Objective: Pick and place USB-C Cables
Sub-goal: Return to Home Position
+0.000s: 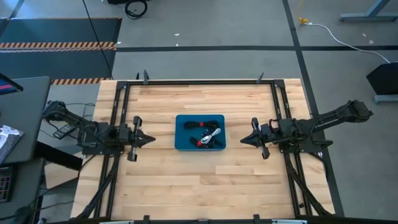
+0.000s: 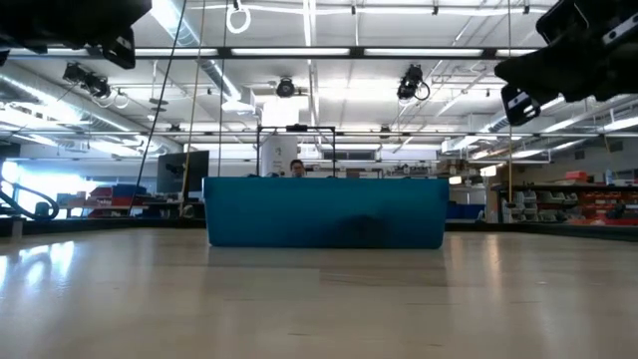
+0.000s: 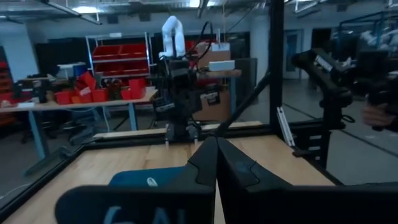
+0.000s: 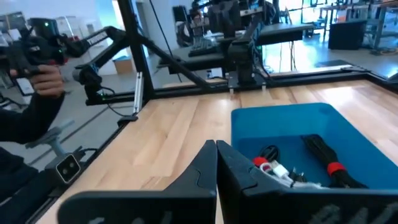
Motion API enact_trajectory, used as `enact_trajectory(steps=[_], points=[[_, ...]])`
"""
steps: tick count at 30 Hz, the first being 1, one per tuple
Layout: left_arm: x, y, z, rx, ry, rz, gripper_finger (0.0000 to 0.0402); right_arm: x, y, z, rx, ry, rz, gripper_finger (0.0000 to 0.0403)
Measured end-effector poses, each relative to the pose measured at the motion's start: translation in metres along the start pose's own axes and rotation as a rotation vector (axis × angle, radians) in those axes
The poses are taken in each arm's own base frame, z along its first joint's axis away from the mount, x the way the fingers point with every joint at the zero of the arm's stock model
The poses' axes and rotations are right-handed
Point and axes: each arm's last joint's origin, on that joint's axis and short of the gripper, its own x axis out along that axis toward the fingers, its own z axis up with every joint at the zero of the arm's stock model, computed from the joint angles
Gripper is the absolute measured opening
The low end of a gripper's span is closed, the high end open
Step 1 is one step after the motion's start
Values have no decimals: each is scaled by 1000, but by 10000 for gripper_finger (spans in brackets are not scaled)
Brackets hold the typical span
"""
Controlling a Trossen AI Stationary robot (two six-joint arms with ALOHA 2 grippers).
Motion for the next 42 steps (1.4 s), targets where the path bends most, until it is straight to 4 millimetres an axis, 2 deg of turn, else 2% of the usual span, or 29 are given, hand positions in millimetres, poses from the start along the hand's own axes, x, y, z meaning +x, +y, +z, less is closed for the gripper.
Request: enact_trajectory(steps=[7,25,33,42], points=[[-5,8,1,-10,-41,-56,4,-4,-4,-14,-18,-15,-11,2],[-2,27,-5,0,1,-116,3,-5,-14,-12,-47,-21,5,3],[-2,35,-9,-24,45,-69,3,-5,-18,-14,-35,12,-5,3],[-3,40,-23,-58,179,-26,2,-4,-19,-17,-36,38,-11,3]])
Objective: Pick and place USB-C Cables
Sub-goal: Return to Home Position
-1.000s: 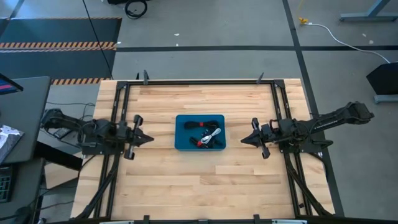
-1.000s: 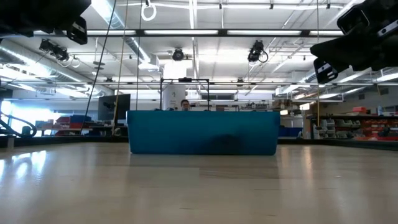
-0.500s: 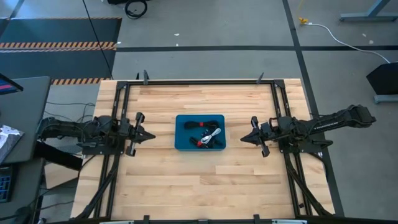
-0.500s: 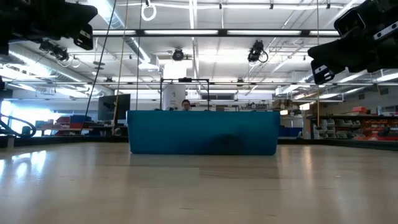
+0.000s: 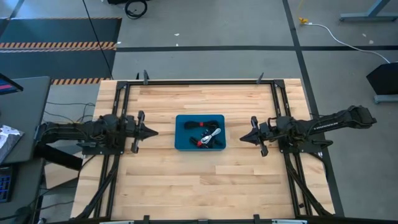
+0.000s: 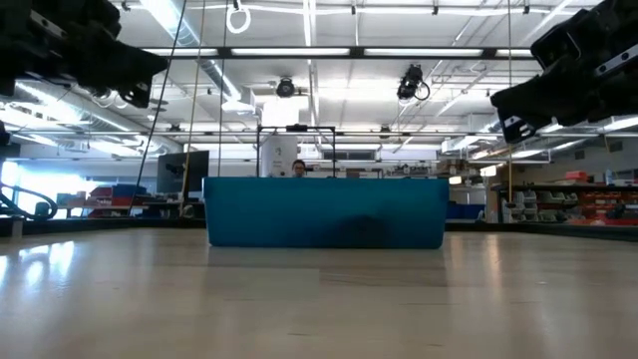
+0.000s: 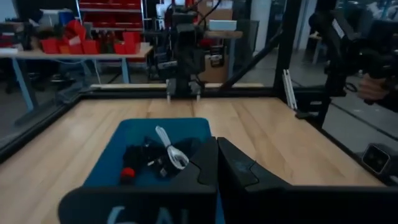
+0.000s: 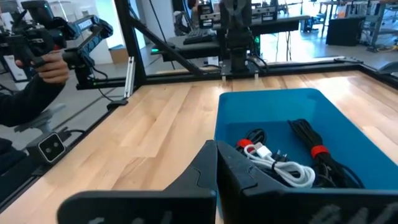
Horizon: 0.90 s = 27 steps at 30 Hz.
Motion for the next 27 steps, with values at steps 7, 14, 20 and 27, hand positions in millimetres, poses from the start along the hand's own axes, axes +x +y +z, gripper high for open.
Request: enact_trajectory(steps=[7,14,20,27], points=[[2,2,-23,-29,-55,40,2,1,-1,-2,-1,17,-19,3],[1,4,-23,-11,-52,59,2,1,-1,-2,-28,15,-24,3],[1,5,-23,-13,-52,64,2,1,-4,-2,-35,13,-46,3],[1,4,-24,-5,-49,31,11,-1,-8,1,-38,-6,-72,3]])
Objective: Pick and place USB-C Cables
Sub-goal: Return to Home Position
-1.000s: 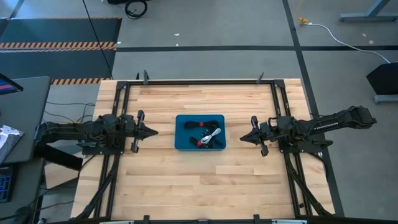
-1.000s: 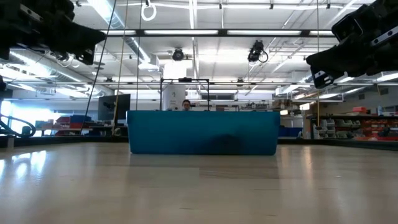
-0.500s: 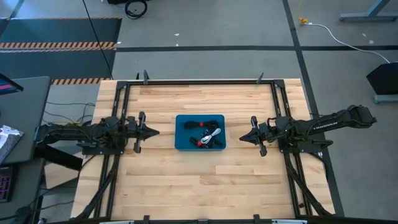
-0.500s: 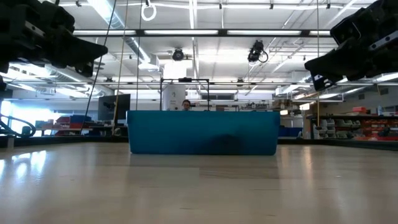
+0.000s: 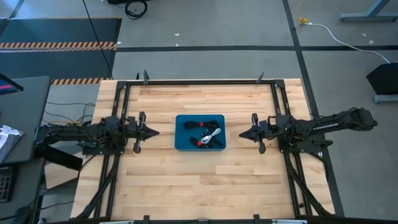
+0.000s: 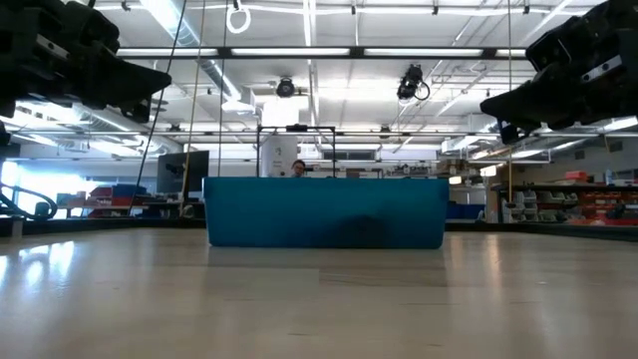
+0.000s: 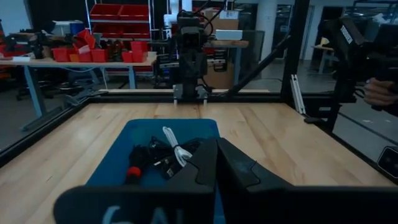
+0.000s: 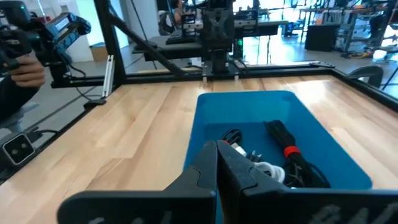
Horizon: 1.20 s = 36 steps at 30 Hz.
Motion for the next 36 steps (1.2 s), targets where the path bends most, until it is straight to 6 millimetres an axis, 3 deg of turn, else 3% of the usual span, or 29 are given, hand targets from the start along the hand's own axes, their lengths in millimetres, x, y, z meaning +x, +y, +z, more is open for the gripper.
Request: enact_trajectory(steps=[8,16,36], points=[[0,0,0,-6,3,0,7,-1,-2,-1,18,17,44,3],[0,0,-1,-18,8,-1,13,-10,0,8,16,-70,45,2],[0,1,0,-34,0,18,11,-31,15,4,-22,-72,-84,0]])
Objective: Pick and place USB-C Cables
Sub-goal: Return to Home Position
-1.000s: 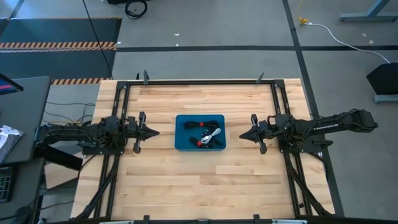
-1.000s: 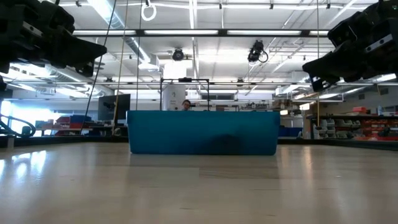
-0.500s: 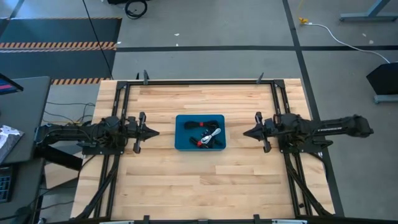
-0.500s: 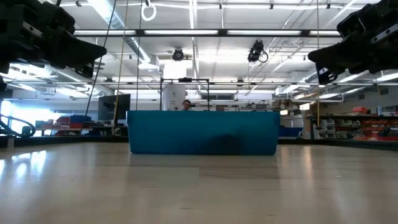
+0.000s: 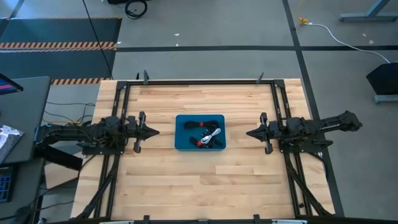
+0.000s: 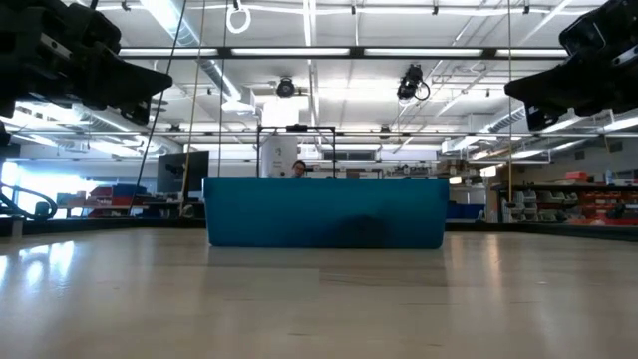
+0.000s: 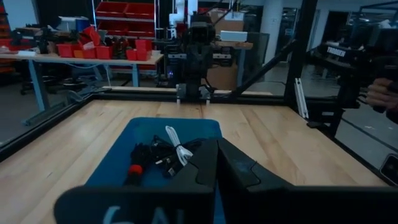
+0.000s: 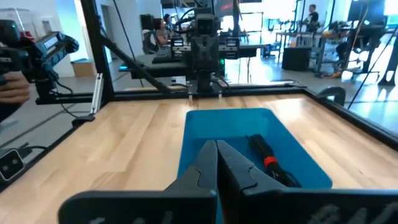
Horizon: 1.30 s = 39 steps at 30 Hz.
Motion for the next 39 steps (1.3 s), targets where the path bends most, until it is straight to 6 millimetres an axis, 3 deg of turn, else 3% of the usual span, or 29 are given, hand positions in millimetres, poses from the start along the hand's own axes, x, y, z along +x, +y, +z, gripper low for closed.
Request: enact_trajectory(steps=[20,30,39], points=[[0,-1,1,11,-7,-33,11,-4,3,0,-42,-13,9,1],[0,-1,0,-10,-5,-18,11,-4,1,0,31,-13,-8,8],[0,0,1,-12,-6,-18,11,-4,7,-1,71,13,156,21]])
